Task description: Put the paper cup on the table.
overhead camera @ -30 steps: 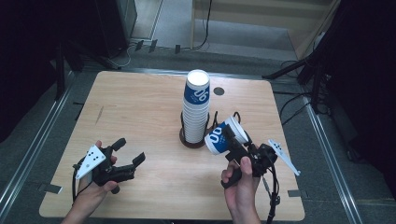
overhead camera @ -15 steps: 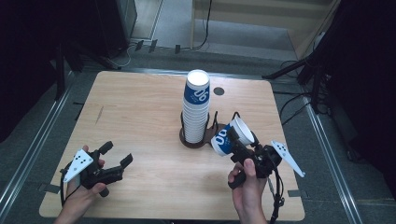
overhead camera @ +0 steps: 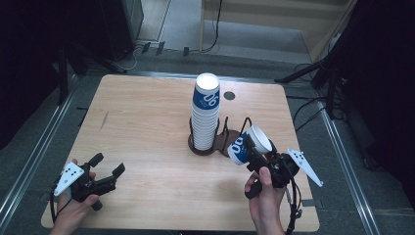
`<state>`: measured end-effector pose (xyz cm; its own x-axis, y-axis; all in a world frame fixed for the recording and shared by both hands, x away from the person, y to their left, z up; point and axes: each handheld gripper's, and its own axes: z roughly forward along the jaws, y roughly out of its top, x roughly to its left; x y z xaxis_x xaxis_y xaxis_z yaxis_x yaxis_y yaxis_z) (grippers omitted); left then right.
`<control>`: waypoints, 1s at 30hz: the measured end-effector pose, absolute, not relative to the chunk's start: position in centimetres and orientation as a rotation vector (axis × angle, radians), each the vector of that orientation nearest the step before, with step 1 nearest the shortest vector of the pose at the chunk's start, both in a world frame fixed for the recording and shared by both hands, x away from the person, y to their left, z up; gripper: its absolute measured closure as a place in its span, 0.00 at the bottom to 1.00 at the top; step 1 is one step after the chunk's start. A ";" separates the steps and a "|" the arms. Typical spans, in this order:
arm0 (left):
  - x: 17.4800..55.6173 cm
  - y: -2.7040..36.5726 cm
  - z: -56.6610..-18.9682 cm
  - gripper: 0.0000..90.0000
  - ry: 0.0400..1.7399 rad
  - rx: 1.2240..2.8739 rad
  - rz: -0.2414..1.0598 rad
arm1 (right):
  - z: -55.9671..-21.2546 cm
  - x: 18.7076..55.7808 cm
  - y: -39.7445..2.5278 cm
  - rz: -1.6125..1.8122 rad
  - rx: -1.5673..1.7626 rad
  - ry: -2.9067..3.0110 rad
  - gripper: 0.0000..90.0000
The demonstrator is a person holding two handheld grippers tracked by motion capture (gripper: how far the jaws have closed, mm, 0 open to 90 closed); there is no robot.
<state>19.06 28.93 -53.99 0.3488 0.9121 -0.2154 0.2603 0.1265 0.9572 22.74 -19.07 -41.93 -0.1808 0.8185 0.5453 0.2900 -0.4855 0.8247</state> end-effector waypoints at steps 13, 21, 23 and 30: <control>19.1 30.8 -54.5 0.10 1.209 1.385 0.734 | -43.0 23.2 -20.9 1.615 1.665 1.269 0.16; 19.3 31.1 -54.8 0.10 1.233 1.401 0.752 | -43.9 23.8 -21.4 1.520 1.584 1.247 0.16; 19.3 31.1 -54.9 0.10 1.236 1.400 0.753 | -44.1 24.0 -21.4 1.506 1.557 1.241 0.16; 19.4 31.2 -55.1 0.10 1.257 1.419 0.766 | -44.8 24.5 -21.6 1.412 1.409 1.249 0.16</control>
<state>19.40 31.24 -55.07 0.2452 0.9547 -0.1688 0.2878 0.0945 0.9530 24.50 -21.59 -44.77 -0.0942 0.9670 0.2366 0.1168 -0.2253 0.9673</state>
